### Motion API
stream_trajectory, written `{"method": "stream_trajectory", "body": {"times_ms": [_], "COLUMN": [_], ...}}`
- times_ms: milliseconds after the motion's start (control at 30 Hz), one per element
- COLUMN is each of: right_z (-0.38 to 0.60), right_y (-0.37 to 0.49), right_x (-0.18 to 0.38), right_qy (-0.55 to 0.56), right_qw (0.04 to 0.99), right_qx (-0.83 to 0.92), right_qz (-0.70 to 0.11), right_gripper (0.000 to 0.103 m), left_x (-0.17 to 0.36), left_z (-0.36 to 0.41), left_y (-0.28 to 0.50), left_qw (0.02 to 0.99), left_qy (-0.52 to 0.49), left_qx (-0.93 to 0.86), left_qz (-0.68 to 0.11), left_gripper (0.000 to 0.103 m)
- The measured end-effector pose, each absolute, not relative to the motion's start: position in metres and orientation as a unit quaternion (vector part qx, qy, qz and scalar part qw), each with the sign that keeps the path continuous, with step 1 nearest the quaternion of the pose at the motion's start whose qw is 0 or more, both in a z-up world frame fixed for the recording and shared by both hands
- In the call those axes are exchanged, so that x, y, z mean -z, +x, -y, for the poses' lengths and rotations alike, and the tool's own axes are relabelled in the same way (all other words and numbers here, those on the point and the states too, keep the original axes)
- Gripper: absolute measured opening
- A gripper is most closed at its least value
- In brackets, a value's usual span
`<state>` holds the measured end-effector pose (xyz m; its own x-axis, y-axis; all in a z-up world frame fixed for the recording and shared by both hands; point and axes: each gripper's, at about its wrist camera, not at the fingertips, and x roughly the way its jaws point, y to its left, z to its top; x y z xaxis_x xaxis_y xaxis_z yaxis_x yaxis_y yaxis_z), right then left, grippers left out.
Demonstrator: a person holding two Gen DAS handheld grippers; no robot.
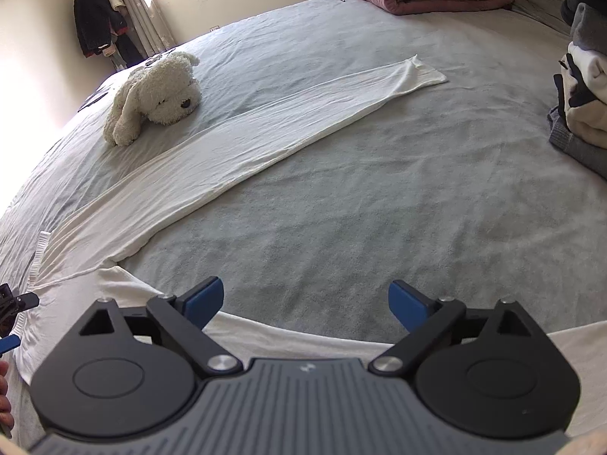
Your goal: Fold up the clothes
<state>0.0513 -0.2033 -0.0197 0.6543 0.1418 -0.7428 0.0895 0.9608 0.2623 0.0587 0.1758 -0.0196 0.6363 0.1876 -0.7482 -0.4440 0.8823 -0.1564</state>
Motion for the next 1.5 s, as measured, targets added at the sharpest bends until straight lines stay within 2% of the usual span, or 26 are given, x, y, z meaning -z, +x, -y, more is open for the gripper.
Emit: {"method": "stream_trajectory", "body": {"times_ms": [267, 467, 1033, 1500], "right_z": [0.177, 0.173, 0.170, 0.159], "right_y": [0.049, 0.053, 0.053, 0.061], "right_x": [0.027, 0.037, 0.043, 0.011], "right_qy": [0.069, 0.080, 0.073, 0.080], "right_qw": [0.906, 0.895, 0.890, 0.930], "right_qx": [-0.044, -0.051, -0.053, -0.072], "right_qz": [-0.414, -0.436, -0.446, -0.351], "right_gripper": [0.100, 0.100, 0.103, 0.103], "left_x": [0.021, 0.011, 0.015, 0.026], "left_z": [-0.178, -0.170, -0.153, -0.179], "left_y": [0.055, 0.051, 0.060, 0.056], "left_qw": [0.898, 0.913, 0.916, 0.931], "left_qy": [-0.119, -0.094, -0.072, -0.108], "left_qx": [-0.178, -0.186, -0.172, -0.133], "left_qz": [-0.384, -0.350, -0.355, -0.324], "left_gripper": [0.102, 0.102, 0.102, 0.102]}}
